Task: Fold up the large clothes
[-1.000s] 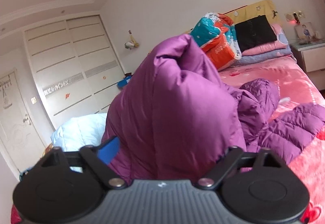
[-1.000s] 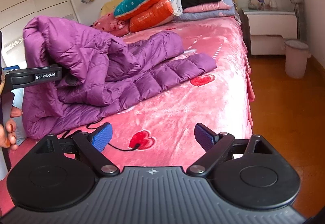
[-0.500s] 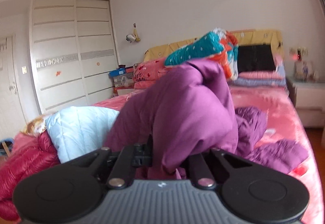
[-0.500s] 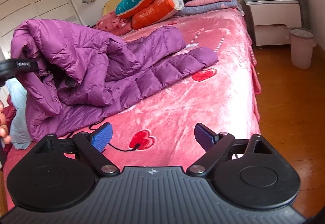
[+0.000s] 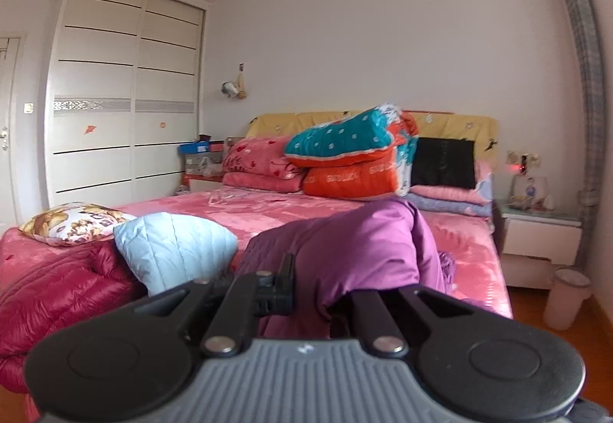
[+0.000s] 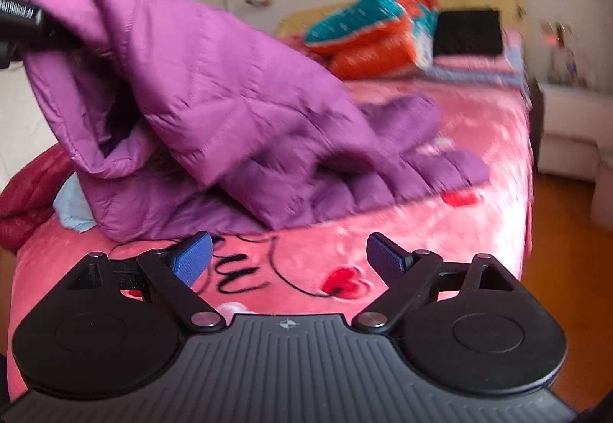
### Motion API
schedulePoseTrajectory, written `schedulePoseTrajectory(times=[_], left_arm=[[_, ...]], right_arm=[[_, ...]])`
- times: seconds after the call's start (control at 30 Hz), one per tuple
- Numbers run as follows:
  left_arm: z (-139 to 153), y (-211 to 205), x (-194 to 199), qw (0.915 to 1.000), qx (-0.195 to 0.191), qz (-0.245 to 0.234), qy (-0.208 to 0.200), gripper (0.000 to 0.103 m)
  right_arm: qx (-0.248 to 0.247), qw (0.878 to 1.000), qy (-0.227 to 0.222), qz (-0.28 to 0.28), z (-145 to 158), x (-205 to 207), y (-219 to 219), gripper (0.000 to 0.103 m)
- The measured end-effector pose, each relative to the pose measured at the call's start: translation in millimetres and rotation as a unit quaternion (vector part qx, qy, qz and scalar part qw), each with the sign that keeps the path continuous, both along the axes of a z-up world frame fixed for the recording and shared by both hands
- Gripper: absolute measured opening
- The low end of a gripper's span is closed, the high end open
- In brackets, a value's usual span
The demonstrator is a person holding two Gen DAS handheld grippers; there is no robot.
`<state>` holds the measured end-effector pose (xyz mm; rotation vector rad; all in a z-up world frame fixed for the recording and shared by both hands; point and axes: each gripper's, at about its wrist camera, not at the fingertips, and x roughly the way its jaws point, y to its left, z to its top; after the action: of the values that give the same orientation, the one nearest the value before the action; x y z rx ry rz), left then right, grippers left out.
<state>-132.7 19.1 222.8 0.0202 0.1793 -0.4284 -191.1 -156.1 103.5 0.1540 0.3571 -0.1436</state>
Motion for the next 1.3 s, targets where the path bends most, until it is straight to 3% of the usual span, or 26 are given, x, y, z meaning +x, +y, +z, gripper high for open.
schedulePoseTrajectory(times=[0.13,0.3,0.47,0.6,0.73,0.8,0.87,1.1,1.3], left_arm=[[5,16,-20,0.9996,-0.014,-0.023,-0.002,0.004],[12,32,-40,0.9979,-0.040,-0.052,0.004,0.004],[17,48,-59,0.9954,-0.055,-0.078,0.008,0.004],[20,61,-74,0.9935,-0.065,-0.093,0.005,0.004],[24,74,-87,0.9919,-0.077,-0.101,0.000,0.004],[28,82,-91,0.9910,-0.087,-0.102,-0.004,0.004],[34,89,-97,0.9901,-0.094,-0.103,-0.014,0.004],[70,114,-120,0.9830,-0.131,-0.112,-0.063,0.004],[116,136,-139,0.9706,-0.163,-0.130,-0.120,0.004]], right_arm=[[-0.041,0.999,-0.021,0.002,13,2,27,0.103],[-0.049,0.997,-0.053,0.015,25,2,57,0.103],[-0.099,0.993,-0.064,-0.013,26,4,90,0.103],[-0.062,0.996,-0.059,-0.040,29,12,80,0.103],[-0.077,0.994,-0.064,-0.048,36,12,81,0.080],[-0.100,0.991,-0.072,-0.046,42,2,88,0.059],[-0.118,0.989,-0.079,-0.041,53,-6,90,0.049],[-0.138,0.979,-0.141,-0.046,106,-40,84,0.029],[-0.159,0.962,-0.216,-0.054,161,-73,91,0.025]])
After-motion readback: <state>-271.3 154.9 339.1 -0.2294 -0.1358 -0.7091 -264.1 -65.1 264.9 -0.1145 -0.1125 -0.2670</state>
